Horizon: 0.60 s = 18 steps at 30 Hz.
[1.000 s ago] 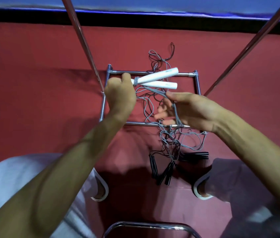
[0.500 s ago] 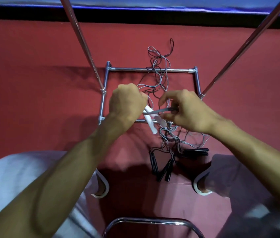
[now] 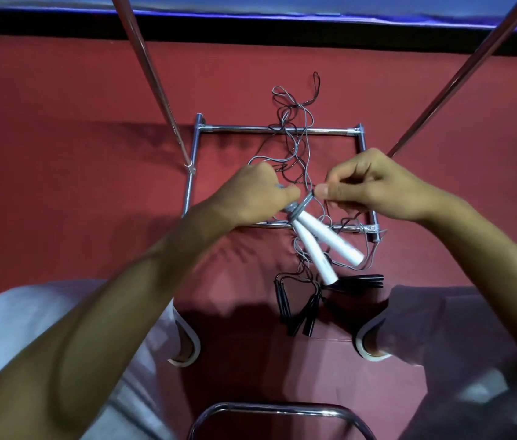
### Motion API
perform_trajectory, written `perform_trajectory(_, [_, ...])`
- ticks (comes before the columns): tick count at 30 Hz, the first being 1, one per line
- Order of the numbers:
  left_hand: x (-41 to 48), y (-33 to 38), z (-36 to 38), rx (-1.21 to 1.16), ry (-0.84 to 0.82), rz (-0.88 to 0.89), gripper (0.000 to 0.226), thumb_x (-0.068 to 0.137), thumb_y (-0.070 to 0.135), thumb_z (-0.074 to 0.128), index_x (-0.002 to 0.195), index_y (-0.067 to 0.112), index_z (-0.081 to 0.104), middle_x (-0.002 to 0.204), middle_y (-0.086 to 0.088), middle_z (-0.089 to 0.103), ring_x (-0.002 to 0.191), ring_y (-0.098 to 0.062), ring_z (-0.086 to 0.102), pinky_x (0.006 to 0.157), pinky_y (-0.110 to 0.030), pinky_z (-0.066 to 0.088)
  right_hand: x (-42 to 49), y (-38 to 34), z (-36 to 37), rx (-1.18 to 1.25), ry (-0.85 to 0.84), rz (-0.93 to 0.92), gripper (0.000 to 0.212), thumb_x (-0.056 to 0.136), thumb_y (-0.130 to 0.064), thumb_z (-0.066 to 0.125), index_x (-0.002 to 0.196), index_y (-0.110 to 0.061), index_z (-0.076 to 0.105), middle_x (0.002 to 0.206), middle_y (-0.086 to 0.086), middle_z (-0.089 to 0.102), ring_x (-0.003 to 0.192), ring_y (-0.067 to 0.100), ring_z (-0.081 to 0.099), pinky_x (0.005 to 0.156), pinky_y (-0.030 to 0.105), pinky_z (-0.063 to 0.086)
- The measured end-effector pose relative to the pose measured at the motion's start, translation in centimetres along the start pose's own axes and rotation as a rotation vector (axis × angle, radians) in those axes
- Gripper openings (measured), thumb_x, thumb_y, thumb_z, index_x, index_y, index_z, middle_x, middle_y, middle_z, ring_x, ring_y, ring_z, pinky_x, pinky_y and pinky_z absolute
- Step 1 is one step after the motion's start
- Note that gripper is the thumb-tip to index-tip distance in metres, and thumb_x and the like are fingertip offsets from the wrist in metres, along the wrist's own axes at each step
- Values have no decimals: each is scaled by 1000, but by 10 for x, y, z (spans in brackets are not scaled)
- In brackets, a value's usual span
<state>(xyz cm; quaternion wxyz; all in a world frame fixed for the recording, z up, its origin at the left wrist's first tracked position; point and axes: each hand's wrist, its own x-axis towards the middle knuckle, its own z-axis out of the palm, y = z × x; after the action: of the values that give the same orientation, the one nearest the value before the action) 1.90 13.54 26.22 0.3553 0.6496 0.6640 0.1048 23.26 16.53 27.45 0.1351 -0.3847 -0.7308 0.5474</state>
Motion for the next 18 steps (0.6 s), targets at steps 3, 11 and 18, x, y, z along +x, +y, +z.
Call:
perform_trajectory(3, [2, -2, -4, -209, -52, 32, 42, 83, 39, 58, 54, 15, 38, 45, 2, 23, 39, -15, 19, 44, -32, 20, 6, 7, 5, 273, 41, 123, 37, 95, -29, 67, 69, -5, 56, 64, 3, 58, 66, 23, 49, 65, 33, 42])
perform_trajectory(11, [-1, -13, 5, -350, 22, 106, 44, 90, 40, 48, 56, 15, 38, 50, -1, 24, 44, -17, 19, 49, -32, 18, 15, -2, 20, 826, -58, 438, 31, 96, -21, 49, 69, -14, 37, 62, 10, 56, 53, 20, 63, 51, 24, 53])
perform_trajectory(18, [-10, -11, 24, -122, 18, 233, 60, 94, 43, 39, 64, -2, 64, 58, -5, 31, 54, -16, 29, 57, -40, 33, 19, -5, 41, 741, -42, 508, 42, 106, -9, 41, 76, -6, 70, 71, 16, 62, 53, 22, 62, 50, 28, 54])
